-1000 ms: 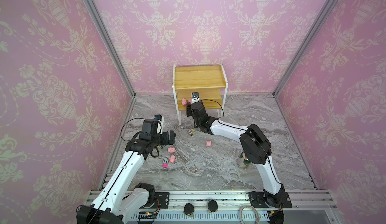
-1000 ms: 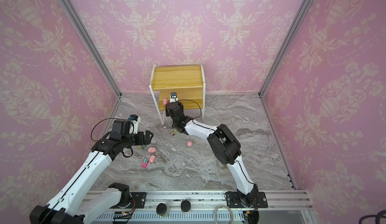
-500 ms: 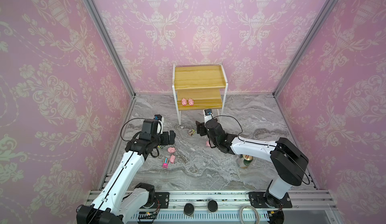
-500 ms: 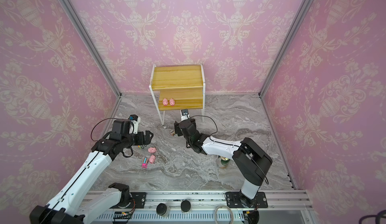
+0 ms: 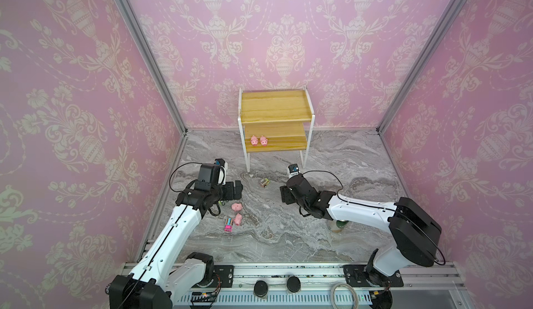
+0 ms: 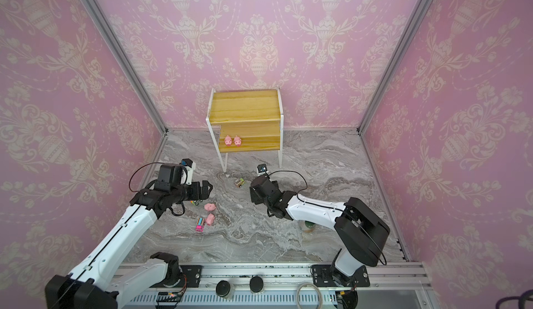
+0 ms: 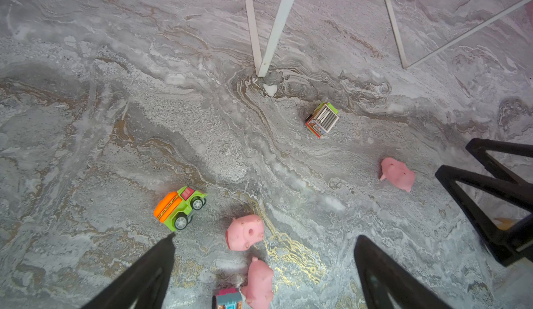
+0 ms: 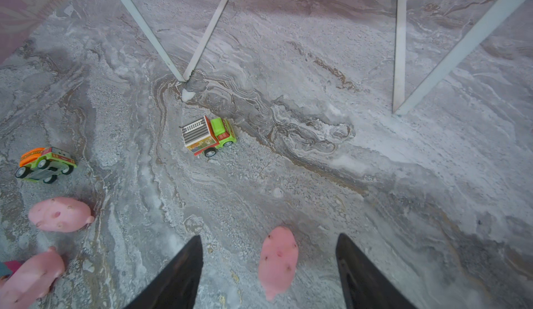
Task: Organize plastic toys on shelves
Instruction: Move the plastic toy to the center of the table.
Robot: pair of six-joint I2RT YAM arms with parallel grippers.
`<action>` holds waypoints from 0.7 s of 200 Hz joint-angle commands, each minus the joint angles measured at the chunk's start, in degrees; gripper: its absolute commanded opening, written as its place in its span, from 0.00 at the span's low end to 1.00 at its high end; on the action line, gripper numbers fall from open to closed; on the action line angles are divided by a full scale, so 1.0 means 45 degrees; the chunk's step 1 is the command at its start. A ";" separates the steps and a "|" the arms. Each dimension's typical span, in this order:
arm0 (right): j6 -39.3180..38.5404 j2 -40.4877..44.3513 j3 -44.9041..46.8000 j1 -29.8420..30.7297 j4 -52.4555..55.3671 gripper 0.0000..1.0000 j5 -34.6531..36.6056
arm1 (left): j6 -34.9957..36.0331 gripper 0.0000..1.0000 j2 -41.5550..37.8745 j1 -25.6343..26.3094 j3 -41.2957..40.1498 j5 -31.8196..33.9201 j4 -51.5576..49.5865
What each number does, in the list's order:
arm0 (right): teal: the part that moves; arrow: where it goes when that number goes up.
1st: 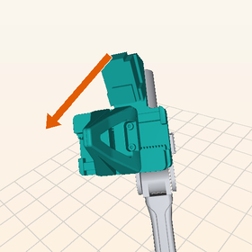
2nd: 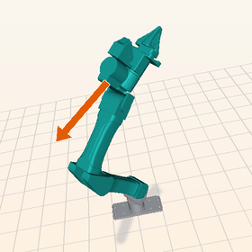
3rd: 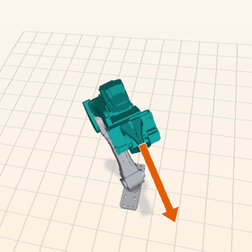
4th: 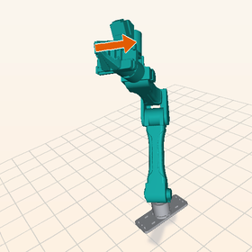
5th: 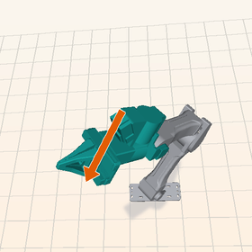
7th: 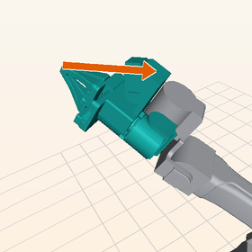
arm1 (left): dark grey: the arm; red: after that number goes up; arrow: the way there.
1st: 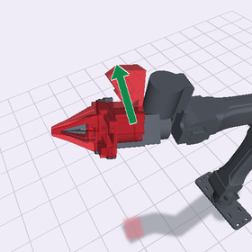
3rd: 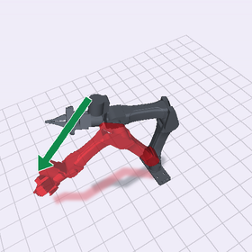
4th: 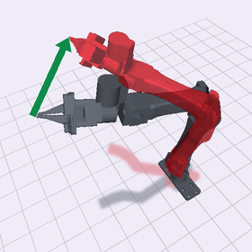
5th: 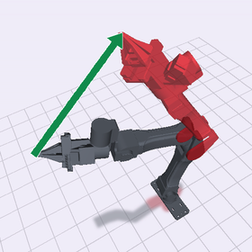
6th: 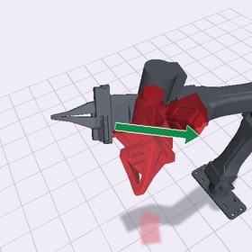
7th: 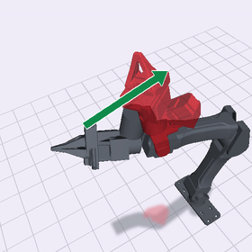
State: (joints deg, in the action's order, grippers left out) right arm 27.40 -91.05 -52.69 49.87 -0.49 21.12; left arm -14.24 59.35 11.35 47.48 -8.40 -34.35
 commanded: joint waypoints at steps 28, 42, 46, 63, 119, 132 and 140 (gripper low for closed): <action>0.0933 -0.0903 -0.0388 -0.0256 0.1330 0.67 -0.0929 | 0.0132 0.99 0.0383 0.0695 0.0190 0.0617 -0.0444; 0.0986 -0.1135 -0.0492 -0.0266 0.1361 0.64 -0.1111 | 0.0139 0.99 0.0445 0.0745 0.0208 0.0637 -0.0455; 0.1008 -0.1212 -0.0532 -0.0274 0.1378 0.63 -0.1142 | 0.0153 0.99 0.0463 0.0757 0.0212 0.0648 -0.0454; 0.1085 -0.1432 -0.0675 -0.0263 0.1447 0.57 -0.1273 | 0.0169 0.99 0.0458 0.0814 0.0219 0.0657 -0.0483; 0.1285 -0.2203 -0.1130 -0.0266 0.1905 0.46 -0.1412 | 0.0191 0.99 0.0424 0.0909 0.0210 0.0637 -0.0488; 0.1389 -0.2316 -0.1119 -0.0277 0.1894 0.43 -0.1432 | 0.0178 0.99 0.0370 0.0915 0.0210 0.0627 -0.0503; 0.1395 -0.2374 -0.1153 -0.0278 0.1911 0.41 -0.1472 | 0.0183 0.99 0.0364 0.0920 0.0210 0.0618 -0.0488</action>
State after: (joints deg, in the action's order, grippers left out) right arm 32.12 -100.27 -56.69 48.77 5.96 15.25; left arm -14.22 61.25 14.92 47.48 -6.72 -35.42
